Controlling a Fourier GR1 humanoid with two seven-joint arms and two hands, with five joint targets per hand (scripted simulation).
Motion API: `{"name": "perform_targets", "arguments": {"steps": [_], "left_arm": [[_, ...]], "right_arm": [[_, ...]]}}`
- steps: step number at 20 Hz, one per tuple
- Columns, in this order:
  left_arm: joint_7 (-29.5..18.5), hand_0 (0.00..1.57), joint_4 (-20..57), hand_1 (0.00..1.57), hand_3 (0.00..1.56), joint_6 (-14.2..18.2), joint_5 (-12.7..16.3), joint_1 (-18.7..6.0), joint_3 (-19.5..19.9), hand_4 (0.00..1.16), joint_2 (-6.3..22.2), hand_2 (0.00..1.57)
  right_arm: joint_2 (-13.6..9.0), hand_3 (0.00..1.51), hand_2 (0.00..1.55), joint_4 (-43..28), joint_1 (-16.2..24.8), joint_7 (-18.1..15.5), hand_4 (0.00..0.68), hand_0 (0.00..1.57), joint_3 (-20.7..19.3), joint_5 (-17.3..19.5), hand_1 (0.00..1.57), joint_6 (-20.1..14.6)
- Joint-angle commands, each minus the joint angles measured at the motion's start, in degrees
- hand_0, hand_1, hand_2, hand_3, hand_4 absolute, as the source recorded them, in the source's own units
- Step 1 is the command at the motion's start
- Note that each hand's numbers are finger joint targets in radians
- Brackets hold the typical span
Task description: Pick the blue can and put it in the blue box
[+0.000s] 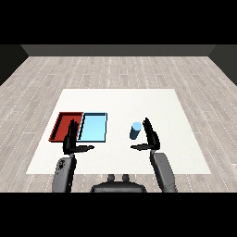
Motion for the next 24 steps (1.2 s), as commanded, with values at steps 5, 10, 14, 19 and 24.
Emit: {"name": "perform_targets", "arguments": {"steps": [5,10,14,19,24], "left_arm": [[-3.61,0.0,2.75,0.0,0.0,0.71,-2.05,0.31,-0.41,0.0,-0.63,0.0],[2.59,0.0,-3.09,0.0,0.0,0.99,-1.34,0.18,-0.94,0.0,-0.25,0.0],[-4.04,0.0,3.04,0.0,0.0,0.31,-1.95,0.62,0.73,0.0,0.48,0.0],[1.7,0.0,-2.98,0.0,0.0,1.71,-1.47,1.81,-2.09,0.0,-2.0,0.0],[-1.37,0.0,0.43,0.0,0.0,-1.27,-0.2,1.71,0.3,0.0,0.65,0.0]], "right_arm": [[0.54,0.0,0.0,2.47,-1.29,-1.12,0.0,0.0,-0.51,1.66,0.0,0.01],[-1.19,0.0,0.0,2.46,1.51,-1.25,0.0,0.0,-1.22,-0.14,0.0,1.26],[-0.77,0.0,0.0,8.39,-4.51,-0.19,0.0,0.0,-4.15,-1.43,0.0,-0.13],[0.16,0.0,0.0,17.34,-10.54,-0.22,0.0,0.0,-7.06,-2.72,0.0,-0.84],[0.04,0.0,0.0,15.27,-8.24,1.28,0.0,0.0,-6.78,-2.42,0.0,-1.77]]}}
